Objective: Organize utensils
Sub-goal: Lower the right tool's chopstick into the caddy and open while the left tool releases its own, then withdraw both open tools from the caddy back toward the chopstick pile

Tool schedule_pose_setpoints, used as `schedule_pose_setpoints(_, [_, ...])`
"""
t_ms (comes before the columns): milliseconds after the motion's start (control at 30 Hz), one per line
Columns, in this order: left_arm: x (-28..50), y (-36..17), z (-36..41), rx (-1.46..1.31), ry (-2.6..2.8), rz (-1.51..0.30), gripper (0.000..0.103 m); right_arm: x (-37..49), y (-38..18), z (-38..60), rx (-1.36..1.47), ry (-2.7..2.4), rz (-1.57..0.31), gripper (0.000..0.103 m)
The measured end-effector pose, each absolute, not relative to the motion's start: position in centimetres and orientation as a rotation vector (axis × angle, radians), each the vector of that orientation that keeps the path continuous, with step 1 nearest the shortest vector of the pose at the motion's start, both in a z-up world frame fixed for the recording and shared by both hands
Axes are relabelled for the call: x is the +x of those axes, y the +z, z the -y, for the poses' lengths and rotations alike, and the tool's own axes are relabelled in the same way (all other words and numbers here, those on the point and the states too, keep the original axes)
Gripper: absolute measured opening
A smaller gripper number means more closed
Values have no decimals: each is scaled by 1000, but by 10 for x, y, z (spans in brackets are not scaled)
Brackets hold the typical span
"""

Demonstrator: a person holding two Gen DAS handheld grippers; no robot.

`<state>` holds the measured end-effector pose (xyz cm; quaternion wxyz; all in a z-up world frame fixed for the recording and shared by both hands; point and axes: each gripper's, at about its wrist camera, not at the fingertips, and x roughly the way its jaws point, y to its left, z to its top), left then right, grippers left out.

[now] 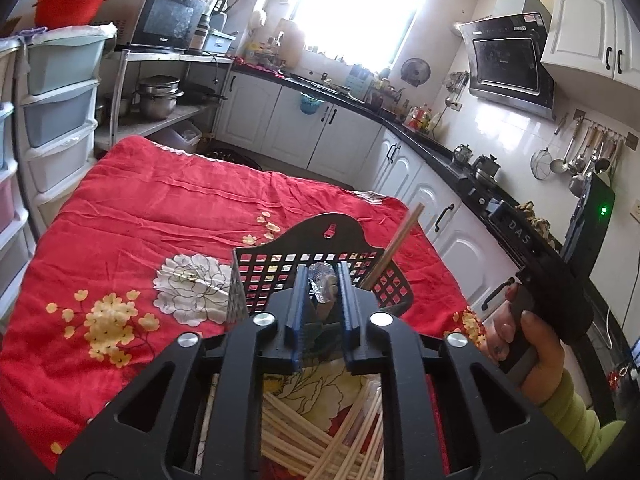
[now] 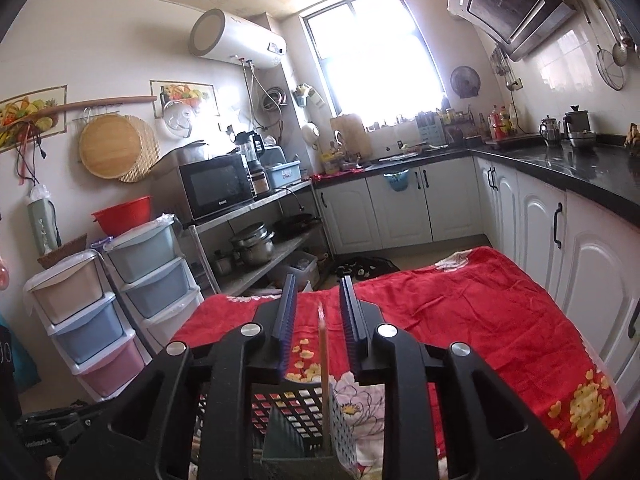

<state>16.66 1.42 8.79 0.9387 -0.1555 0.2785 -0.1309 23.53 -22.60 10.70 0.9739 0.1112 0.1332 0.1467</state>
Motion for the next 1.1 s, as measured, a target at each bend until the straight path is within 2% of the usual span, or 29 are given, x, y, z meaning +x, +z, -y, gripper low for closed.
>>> schedule_pose_setpoints(67, [165, 88, -16, -321, -256, -565, 25, 232, 107, 228, 223, 291, -278, 29])
schedule_pose_setpoints(500, [148, 100, -31, -319, -173, -489, 65, 203, 108, 231, 176, 263, -289, 56])
schedule_pose_setpoints(567, [143, 103, -34, -322, -167, -469, 76, 197, 109, 230, 165, 258, -284, 60])
schedule_pose_setpoints(667, [137, 108, -37, -327, -162, -442, 85, 190, 111, 228, 152, 259, -281, 65])
schedule_pose_setpoints(800, [130, 112, -42, -336, -152, -416, 92, 180, 112, 227, 137, 266, -281, 70])
schedule_pose_setpoints(1100, [123, 105, -53, -365, -134, -429, 92, 160, 108, 221, 115, 296, -302, 76])
